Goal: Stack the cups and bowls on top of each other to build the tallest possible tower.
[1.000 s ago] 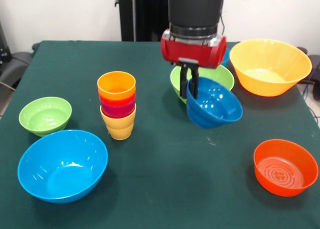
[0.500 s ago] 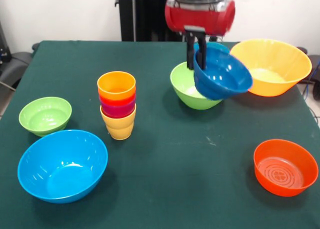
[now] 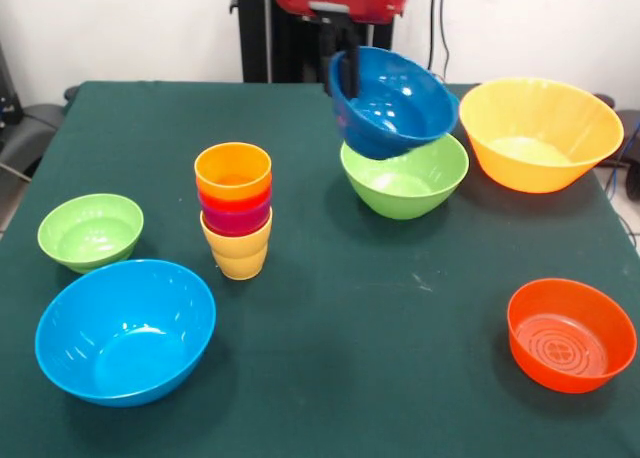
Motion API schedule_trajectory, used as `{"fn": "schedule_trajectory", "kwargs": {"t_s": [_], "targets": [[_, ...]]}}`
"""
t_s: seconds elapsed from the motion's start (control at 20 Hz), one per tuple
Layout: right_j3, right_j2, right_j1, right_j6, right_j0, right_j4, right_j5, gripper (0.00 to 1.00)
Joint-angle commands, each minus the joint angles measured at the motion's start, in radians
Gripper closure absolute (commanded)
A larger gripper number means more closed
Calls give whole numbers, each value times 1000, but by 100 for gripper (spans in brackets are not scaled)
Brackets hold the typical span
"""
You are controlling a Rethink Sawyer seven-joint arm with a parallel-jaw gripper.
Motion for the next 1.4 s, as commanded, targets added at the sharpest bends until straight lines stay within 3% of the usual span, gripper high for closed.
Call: {"fn": "schedule_trajectory", "kwargs": {"t_s": [0.05, 0.4, 1.4], "targets": [[52, 149, 44, -209, -82, -29, 99, 100], [30, 204, 85, -242, -147, -77, 100, 100], [91, 320, 63, -282, -291, -134, 119, 100]]}}
